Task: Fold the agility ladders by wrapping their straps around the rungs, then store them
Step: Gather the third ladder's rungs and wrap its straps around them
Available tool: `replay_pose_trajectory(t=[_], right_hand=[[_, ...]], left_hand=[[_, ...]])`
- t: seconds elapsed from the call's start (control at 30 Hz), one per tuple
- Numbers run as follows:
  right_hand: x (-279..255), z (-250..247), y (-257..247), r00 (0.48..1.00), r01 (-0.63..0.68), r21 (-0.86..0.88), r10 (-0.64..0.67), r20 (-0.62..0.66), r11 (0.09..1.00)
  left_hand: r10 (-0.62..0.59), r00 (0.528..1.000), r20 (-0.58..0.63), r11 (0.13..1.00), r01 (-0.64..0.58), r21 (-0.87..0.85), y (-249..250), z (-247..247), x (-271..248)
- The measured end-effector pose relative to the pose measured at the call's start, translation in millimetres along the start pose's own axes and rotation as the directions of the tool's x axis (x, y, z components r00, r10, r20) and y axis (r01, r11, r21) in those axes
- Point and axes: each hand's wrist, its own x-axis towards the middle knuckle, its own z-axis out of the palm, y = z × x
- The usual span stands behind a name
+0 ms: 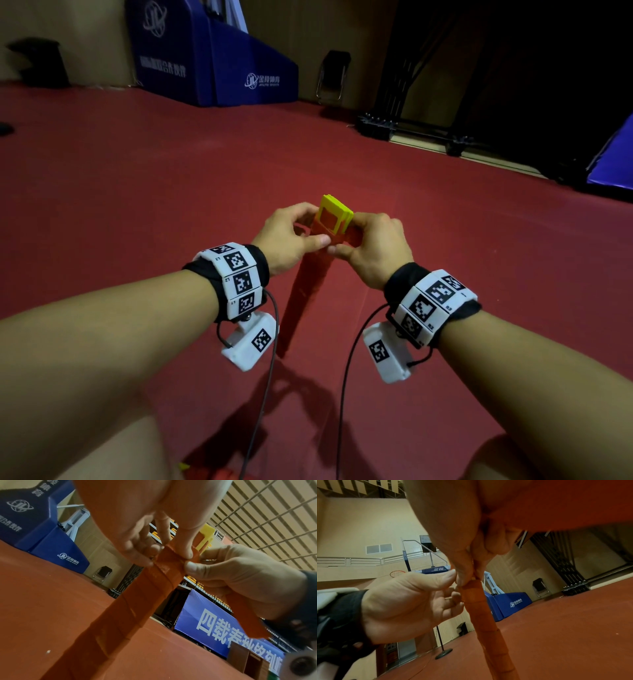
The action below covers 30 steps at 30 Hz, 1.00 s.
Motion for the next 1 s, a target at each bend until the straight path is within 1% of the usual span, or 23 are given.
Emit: replay_pose_trajectory(t=[0.13,0.27,0.37,0.5,0.6,0.7,0.8,0.9,1.0], right_hand=[[-0.1,-2.7,1.0,0.997,-0.035,0.017,0.036,-0.061,0.999],[-0.5,2.2,1.3,0.995,-0.059,0.023,0.061,-0.080,0.998],[-1.4,5.3,-0.3,0.996,-0.032,0.025,0.034,-0.086,0.999],[-4.5,3.2,-4.3,0.996,0.051,0.035,-0.048,-0.078,0.998],[-5.2,4.5,-6.0,0.994,0.089,0.032,-0.087,-0.070,0.996],[-3.7,5.4,-5.9,0.994,0.094,0.030,-0.093,-0.054,0.995],[-3.6,2.6,-5.7,0.994,0.104,0.028,-0.103,-0.038,0.994],[-2.8,-0.9,-4.3,0.996,0.078,0.048,-0.076,-0.041,0.996],[-2.0,-1.4,-2.2,0.997,0.058,0.056,-0.055,-0.050,0.997]], left_hand=[[0.019,0.999,-0.026,1.000,-0.019,0.001,0.8,-2.9,-2.0],[0.019,0.997,-0.079,1.000,-0.020,-0.009,-0.4,1.8,-1.8],[0.027,0.993,-0.118,1.000,-0.029,-0.011,-1.0,4.9,-1.7],[0.053,0.989,-0.140,0.998,-0.057,-0.023,1.5,6.9,-2.5],[0.074,0.992,-0.107,0.996,-0.079,-0.041,3.2,6.7,-3.6],[0.068,0.994,-0.086,0.991,-0.077,-0.108,2.8,6.1,-2.8],[0.016,1.000,-0.027,0.977,-0.021,-0.213,2.8,4.2,-2.6],[-0.033,0.998,0.057,0.941,0.051,-0.334,6.2,2.9,-2.6],[-0.005,0.996,0.091,0.935,0.037,-0.351,8.3,2.6,-4.1]])
